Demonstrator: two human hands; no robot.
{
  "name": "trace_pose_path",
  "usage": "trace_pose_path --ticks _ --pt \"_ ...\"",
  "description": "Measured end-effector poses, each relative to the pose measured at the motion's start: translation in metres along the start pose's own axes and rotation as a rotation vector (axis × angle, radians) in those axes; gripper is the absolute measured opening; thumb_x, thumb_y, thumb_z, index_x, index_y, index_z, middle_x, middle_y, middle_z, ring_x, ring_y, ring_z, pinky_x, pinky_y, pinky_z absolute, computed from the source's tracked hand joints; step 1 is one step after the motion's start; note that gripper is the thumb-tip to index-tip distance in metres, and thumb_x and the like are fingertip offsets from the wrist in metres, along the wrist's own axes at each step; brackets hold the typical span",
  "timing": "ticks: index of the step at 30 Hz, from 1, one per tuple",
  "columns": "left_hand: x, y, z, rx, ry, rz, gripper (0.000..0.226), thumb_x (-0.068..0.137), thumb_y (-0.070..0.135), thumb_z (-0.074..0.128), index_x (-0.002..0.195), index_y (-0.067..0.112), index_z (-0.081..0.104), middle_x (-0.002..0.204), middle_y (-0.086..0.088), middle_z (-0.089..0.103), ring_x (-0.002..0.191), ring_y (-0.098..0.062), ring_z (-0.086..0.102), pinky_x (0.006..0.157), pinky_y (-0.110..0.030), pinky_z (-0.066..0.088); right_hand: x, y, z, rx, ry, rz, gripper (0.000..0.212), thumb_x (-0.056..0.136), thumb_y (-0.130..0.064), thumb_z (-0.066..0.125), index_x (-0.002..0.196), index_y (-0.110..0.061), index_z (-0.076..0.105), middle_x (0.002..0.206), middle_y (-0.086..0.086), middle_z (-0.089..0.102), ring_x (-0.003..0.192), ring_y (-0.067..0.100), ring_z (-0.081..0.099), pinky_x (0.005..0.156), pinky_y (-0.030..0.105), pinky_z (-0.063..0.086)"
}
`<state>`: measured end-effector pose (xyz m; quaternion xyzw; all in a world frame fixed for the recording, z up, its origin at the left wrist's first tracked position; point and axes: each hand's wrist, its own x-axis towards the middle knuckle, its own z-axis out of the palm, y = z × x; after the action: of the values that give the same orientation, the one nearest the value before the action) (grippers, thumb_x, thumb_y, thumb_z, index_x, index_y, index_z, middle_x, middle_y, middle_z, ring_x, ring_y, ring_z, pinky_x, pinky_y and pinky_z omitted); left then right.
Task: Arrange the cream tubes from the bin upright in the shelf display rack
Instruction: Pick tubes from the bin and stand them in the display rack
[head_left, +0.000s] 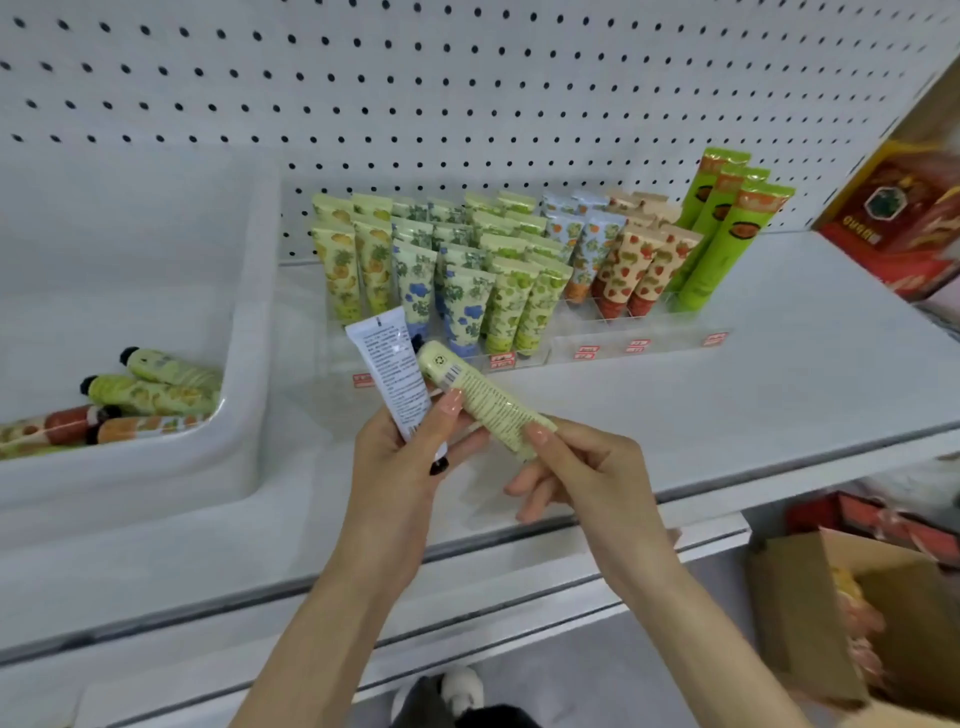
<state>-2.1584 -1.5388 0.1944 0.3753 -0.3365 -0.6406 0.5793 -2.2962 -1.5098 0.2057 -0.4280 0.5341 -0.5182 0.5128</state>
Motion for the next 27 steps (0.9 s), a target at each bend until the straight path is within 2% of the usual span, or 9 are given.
trace_pose_path --ticks 4,6,8,11,14,18,24,27 --pt "-0.002 -0.001 0.006 -0.033 -0.026 -0.058 0.033 0.083 0.021 0.058 0.111 0.004 0.062 0.108 -0.015 0.070 0.102 -0.027 0.067 0.079 -0.032 0.056 -0.008 -0.004 -0.017 0.006 0.070 -0.030 0.019 0.087 -0.007 0.056 0.093 -0.014 0.073 0.069 0.012 0.072 0.061 0.024 0.070 0.063 0.025 0.057" --pt "-0.003 -0.002 0.009 -0.056 -0.034 -0.084 0.038 0.083 0.022 0.057 0.115 0.000 0.059 0.112 -0.016 0.069 0.104 -0.027 0.067 0.080 -0.032 0.056 -0.010 -0.006 -0.025 0.023 0.083 -0.052 0.021 0.082 -0.007 0.060 0.099 -0.012 0.071 0.082 0.011 0.075 0.074 0.025 0.072 0.072 0.026 0.057" --pt "-0.005 -0.004 0.012 -0.083 -0.028 -0.110 0.040 0.085 0.021 0.056 0.119 -0.001 0.057 0.113 -0.015 0.068 0.104 -0.026 0.067 0.079 -0.031 0.056 -0.010 -0.008 -0.032 0.040 0.107 -0.083 0.028 0.074 -0.010 0.064 0.101 -0.011 0.070 0.089 0.009 0.075 0.080 0.024 0.073 0.075 0.027 0.057" --pt "-0.009 -0.007 0.012 -0.117 0.004 -0.141 0.036 0.083 0.020 0.057 0.117 0.007 0.060 0.106 -0.010 0.071 0.098 -0.023 0.069 0.076 -0.028 0.057 -0.008 -0.012 -0.039 -0.011 0.144 -0.153 0.024 0.074 -0.018 0.064 0.096 -0.013 0.071 0.083 0.001 0.075 0.073 0.022 0.072 0.066 0.025 0.057" --pt "-0.010 -0.011 0.013 -0.079 0.033 -0.142 0.032 0.082 0.018 0.058 0.111 0.006 0.061 0.100 -0.011 0.073 0.092 -0.023 0.070 0.073 -0.027 0.057 0.000 -0.016 -0.048 -0.042 0.144 -0.185 0.017 0.079 -0.006 0.066 0.094 -0.012 0.072 0.075 0.003 0.073 0.064 0.021 0.071 0.059 0.022 0.054" --pt "-0.005 -0.014 0.026 -0.025 0.055 -0.100 0.027 0.082 0.012 0.059 0.107 0.004 0.064 0.099 -0.012 0.072 0.090 -0.024 0.071 0.073 -0.027 0.056 0.017 -0.021 -0.066 -0.033 0.072 -0.169 0.036 0.079 0.003 0.067 0.109 -0.016 0.065 0.068 0.010 0.069 0.059 0.020 0.069 0.054 0.023 0.053" --pt "-0.006 -0.028 0.069 0.035 0.170 0.011 0.033 0.072 0.015 0.066 0.102 0.004 0.066 0.105 -0.017 0.070 0.098 -0.029 0.068 0.076 -0.030 0.057 0.050 -0.043 -0.107 0.135 -0.023 -0.051 0.010 0.071 -0.009 0.069 0.081 -0.007 0.069 0.067 0.008 0.071 0.060 0.015 0.067 0.058 0.019 0.053" --pt "-0.008 -0.031 0.084 -0.019 0.236 0.078 0.034 0.072 0.011 0.065 0.104 0.000 0.064 0.108 -0.017 0.070 0.098 -0.028 0.068 0.077 -0.032 0.057 0.063 -0.059 -0.118 0.031 -0.135 -0.054 0.004 0.079 -0.003 0.066 0.079 -0.005 0.069 0.065 0.010 0.070 0.060 0.016 0.067 0.057 0.019 0.053"
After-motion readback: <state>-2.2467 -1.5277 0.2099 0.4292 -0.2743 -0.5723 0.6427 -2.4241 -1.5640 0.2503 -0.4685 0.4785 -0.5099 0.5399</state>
